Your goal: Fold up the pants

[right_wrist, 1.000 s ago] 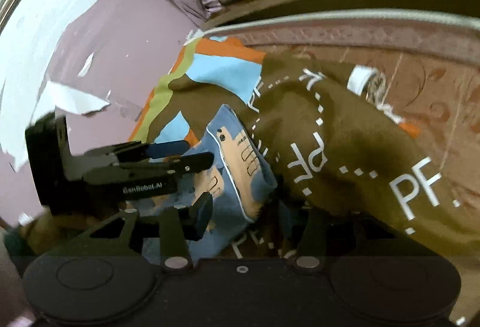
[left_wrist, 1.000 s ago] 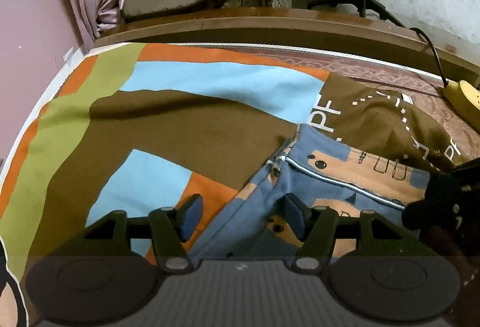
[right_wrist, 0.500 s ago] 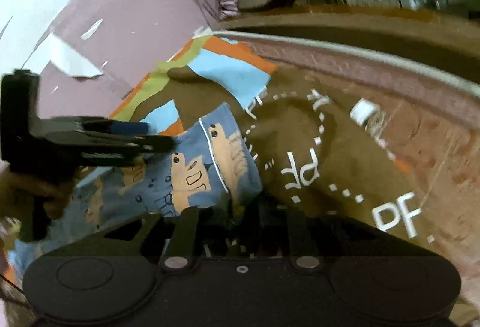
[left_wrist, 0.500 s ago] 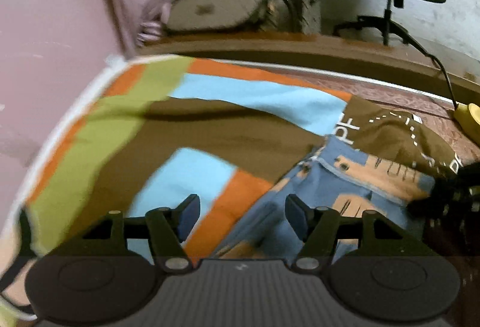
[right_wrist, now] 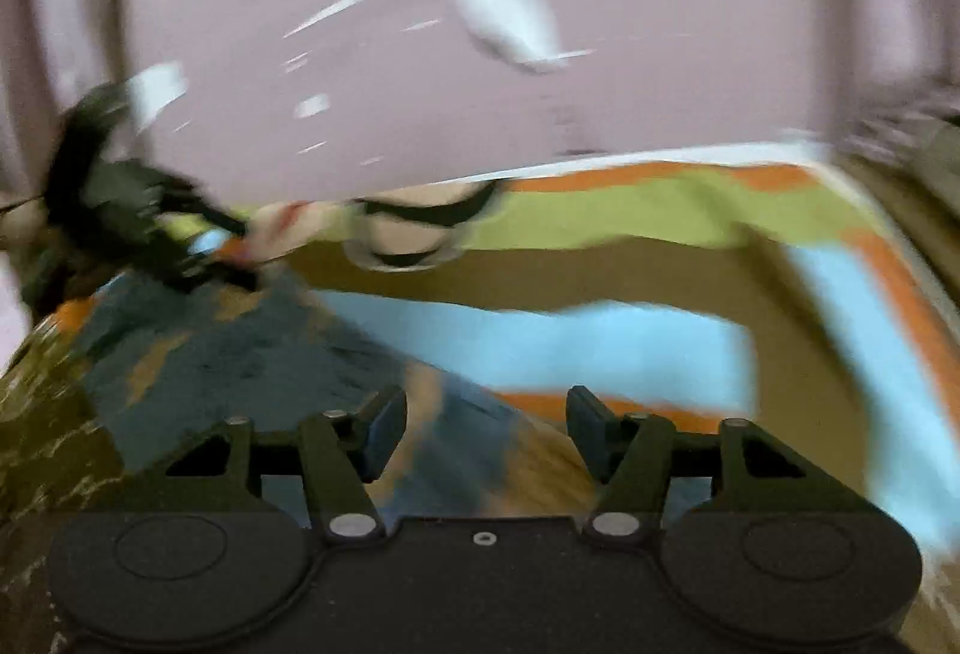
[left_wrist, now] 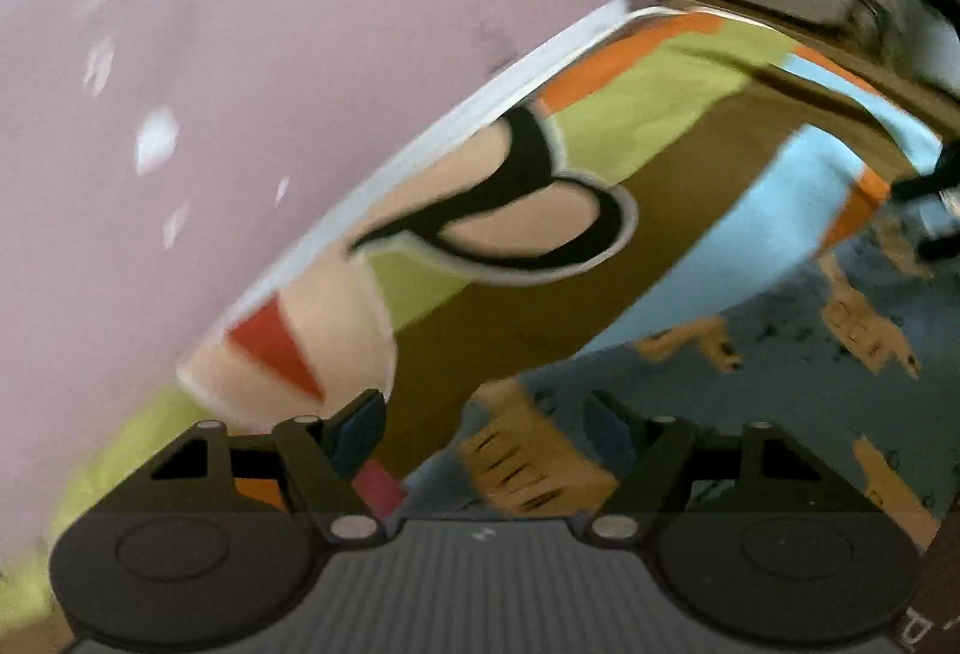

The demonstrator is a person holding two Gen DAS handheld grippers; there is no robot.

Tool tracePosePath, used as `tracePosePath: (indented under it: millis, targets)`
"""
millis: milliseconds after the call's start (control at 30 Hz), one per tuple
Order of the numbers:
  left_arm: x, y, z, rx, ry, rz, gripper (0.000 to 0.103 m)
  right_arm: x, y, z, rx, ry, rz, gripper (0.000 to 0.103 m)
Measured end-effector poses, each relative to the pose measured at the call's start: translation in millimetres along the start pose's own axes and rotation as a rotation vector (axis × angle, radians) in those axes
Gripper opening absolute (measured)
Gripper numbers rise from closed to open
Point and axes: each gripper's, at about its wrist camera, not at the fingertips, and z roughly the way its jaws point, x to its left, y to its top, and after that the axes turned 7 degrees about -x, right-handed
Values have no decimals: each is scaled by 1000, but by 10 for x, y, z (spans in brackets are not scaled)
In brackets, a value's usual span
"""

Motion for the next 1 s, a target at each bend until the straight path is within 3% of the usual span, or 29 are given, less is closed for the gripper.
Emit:
tracePosePath:
  millis: [100,167,200,233,267,300,367,533,633,733,800,867,933,1000]
  targets:
    - [123,-1,107,27,-52,-27,69,232,169,446,59,88,-110,57]
    - [111,17,211,68,-74,-1,32,302,238,691,87,108,-130,53]
    - [99,20,268,87,-77,9,25,319,260,791,101,120,-126,51]
    - [77,43,293,86,-72,19,17,335,273,889,122,121,-130,39]
    - [48,64,297,76,-64,24,11,364,284,946,136,103,-149,12]
    - [36,88,291,63,-50,26,10,392,282,989,146,70,-181,4]
    - [15,95,248,27,-16,27,9,386,278,950,122,56,-188,4]
    - [-37,-5,210,-32,41,17,8,377,225,1015,88,9,-173,4]
    - [-54,-50,266,-13,50,24,9,380,207,999,73,-26,-175,15]
    - [-52,-43,247,-21,93,1,26,334,183,921,73,-36,-146,20]
    - [-52,-2,134,-34,104,-42,29,336,196,684,24,-53,-122,29]
    - [-132,13,-62,-92,114,-39,51,379,118,314,-23,-84,-114,49]
    - [-298,-33,-292,-174,109,-15,64,417,-49,-38,-33,-96,-83,51]
    - [-515,-123,-479,-224,70,-4,65,434,-263,-331,-23,-135,-27,51]
